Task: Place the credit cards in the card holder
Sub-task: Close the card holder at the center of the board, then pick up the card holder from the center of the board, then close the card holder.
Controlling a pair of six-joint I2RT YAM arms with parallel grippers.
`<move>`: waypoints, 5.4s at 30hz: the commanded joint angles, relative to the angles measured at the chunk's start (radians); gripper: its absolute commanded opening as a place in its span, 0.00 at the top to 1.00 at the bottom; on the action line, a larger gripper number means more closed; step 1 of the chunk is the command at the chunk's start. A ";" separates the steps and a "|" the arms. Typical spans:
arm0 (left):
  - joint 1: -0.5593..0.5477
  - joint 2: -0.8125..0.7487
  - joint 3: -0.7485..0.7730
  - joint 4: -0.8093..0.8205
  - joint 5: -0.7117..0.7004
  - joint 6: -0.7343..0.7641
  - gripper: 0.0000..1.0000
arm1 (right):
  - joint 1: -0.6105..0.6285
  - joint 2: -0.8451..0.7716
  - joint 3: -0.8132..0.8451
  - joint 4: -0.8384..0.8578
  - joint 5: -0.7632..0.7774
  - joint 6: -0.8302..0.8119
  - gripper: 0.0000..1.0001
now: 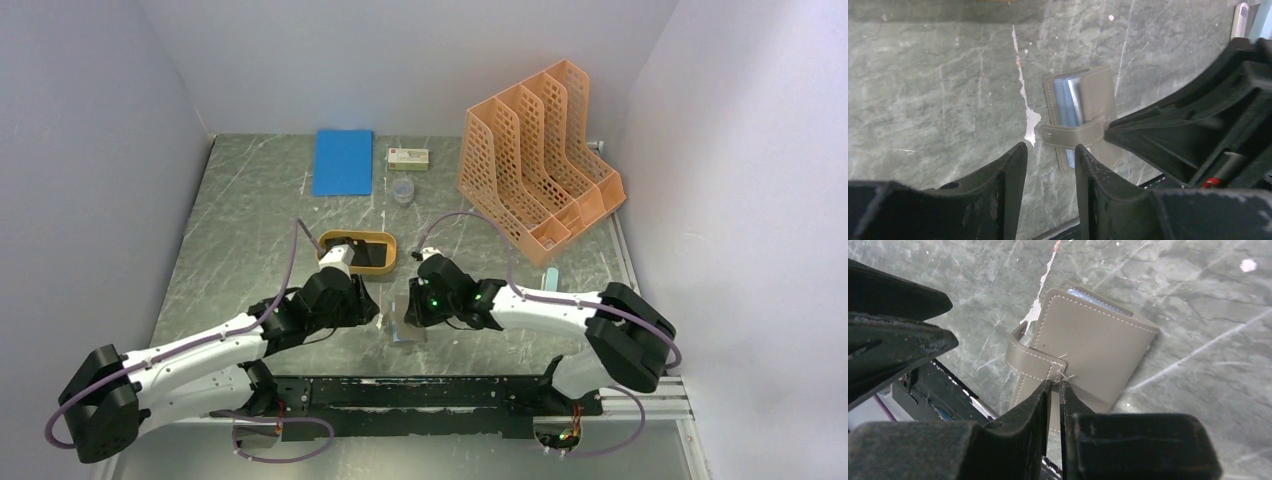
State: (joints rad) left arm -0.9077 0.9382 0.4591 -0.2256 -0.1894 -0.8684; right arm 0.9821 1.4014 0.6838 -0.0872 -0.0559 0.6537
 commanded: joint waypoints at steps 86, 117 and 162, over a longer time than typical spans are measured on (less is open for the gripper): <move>-0.002 0.403 -0.100 0.199 -0.008 -0.083 0.95 | -0.072 0.179 -0.436 0.930 -0.177 0.646 0.58; -0.002 -0.056 0.481 -0.411 -0.277 0.019 0.25 | -0.048 -0.230 0.193 -0.215 0.201 -0.268 1.00; -0.005 0.006 0.673 0.139 0.130 0.107 0.04 | 0.484 0.052 0.146 1.713 1.092 -2.568 1.00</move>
State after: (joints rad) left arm -0.9070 0.9318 1.1393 -0.1638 -0.0895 -0.7490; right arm 1.4540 1.4368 0.7658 1.4624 1.0088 -1.8812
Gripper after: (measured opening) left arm 0.968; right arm 0.209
